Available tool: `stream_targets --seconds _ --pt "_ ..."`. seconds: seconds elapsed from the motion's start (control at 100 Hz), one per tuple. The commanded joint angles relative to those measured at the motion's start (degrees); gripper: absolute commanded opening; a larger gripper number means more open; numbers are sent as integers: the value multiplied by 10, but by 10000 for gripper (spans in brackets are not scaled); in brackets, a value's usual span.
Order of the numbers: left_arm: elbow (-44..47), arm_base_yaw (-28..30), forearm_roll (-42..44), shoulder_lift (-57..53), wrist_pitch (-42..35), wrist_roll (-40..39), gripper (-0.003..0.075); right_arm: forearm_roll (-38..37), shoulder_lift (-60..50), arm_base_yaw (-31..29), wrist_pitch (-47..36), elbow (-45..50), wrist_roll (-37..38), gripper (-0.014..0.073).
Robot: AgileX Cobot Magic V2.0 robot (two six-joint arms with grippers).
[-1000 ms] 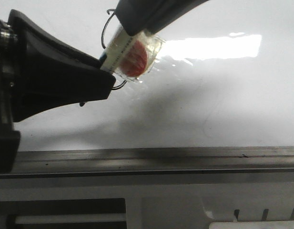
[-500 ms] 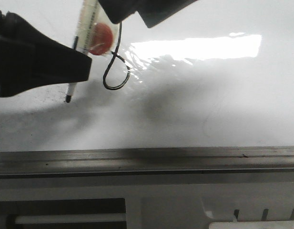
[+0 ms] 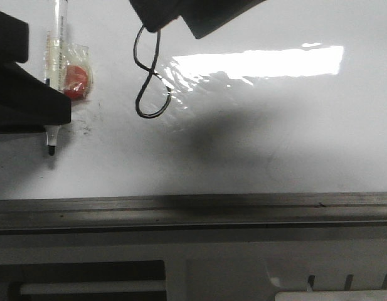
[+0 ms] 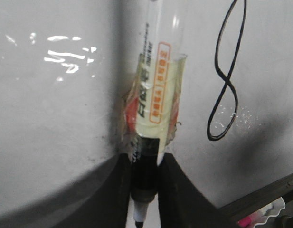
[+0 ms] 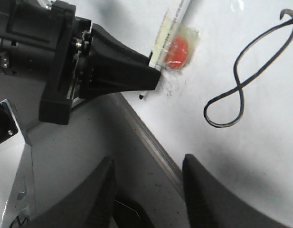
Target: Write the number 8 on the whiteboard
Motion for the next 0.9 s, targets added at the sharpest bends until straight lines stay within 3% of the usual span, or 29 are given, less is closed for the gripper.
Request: stream_targets --seconds 0.0,0.2,0.27,0.4,0.49,0.64,0.78,0.81,0.89 --pt "-17 4 -6 -9 -19 -6 -20 7 -11 1 -31 -16 1 281" --pt "-17 4 1 -9 -19 -6 7 7 -11 1 -31 -16 4 281" --pt "-17 4 1 -9 -18 -6 95 7 -11 1 -31 -16 4 281" --pt "-17 4 1 -9 -16 -6 342 7 -11 1 -31 -16 4 280" --pt "-17 4 -4 -9 -6 -6 427 7 -11 1 -31 -16 4 280" --pt "-17 4 -4 -15 5 -6 430 -6 -15 1 -31 -15 4 247" --pt "-17 4 0 -52 8 -6 416 -20 -35 1 -42 -1 4 -3" --pt "-17 4 4 -63 9 -6 399 -23 -43 1 -49 8 4 -72" --pt "-17 4 26 -100 11 -6 279 -30 -73 1 -76 34 4 -63"
